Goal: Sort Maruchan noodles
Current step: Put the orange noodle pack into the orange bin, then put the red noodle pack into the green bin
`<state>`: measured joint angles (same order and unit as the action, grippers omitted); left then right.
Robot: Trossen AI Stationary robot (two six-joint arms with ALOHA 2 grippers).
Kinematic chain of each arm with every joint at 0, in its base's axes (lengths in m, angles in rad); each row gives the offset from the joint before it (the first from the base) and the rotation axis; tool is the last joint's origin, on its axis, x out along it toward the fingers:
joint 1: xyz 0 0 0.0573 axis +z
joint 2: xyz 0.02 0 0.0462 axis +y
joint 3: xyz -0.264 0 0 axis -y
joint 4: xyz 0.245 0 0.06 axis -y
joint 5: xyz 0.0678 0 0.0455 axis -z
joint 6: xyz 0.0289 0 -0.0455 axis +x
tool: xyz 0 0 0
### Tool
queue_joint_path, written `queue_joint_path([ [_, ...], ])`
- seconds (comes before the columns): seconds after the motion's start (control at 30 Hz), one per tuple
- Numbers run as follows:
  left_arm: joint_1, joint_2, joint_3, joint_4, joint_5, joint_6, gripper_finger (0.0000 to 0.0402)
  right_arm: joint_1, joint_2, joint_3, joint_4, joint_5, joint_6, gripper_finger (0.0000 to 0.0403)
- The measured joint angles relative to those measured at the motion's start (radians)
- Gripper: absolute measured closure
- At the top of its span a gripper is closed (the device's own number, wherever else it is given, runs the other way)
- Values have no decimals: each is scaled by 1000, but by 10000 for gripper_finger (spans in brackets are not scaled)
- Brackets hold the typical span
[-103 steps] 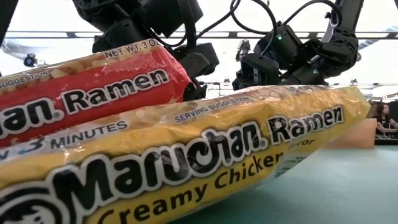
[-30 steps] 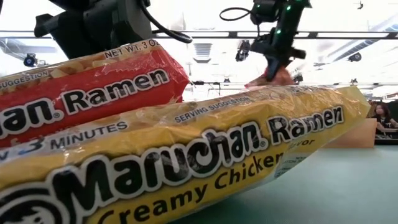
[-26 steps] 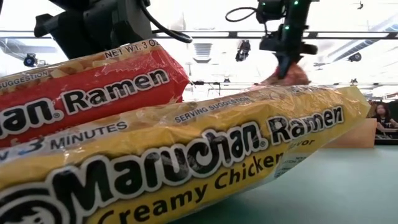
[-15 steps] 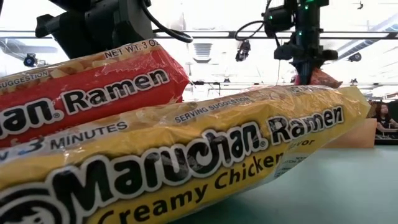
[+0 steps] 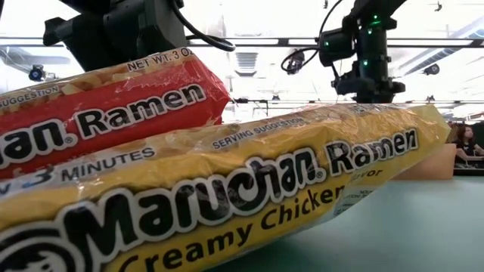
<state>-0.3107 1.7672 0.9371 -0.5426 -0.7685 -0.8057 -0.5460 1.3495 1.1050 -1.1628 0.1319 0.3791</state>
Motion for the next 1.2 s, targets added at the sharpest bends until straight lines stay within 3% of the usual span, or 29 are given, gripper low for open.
queue_joint_path([
  [0.17, 2, 0, 0, 0, 0, 10, 325, 0, -2, 60, -19, 99, -29, 299],
  [0.5, 6, -26, 20, -61, -13, 11, 325, 16, -23, 208, 10, 109, -39, 265],
  [0.7, 10, -77, 101, -294, -1, -2, 325, 114, -55, 198, 281, 101, -56, 264],
  [0.83, 15, -114, 125, -547, 44, -67, 325, 226, -42, 187, 347, 97, -88, 264],
  [0.9, 34, -135, 127, -715, 100, -95, 325, 286, -33, 177, 368, 97, -103, 264],
  [1.0, 92, -190, 116, -892, 272, -126, 325, 373, -18, 162, 387, 101, -137, 264],
  [1.2, 164, -369, 16, -879, 535, -84, 325, 490, -17, 112, 384, 106, -123, 264],
])
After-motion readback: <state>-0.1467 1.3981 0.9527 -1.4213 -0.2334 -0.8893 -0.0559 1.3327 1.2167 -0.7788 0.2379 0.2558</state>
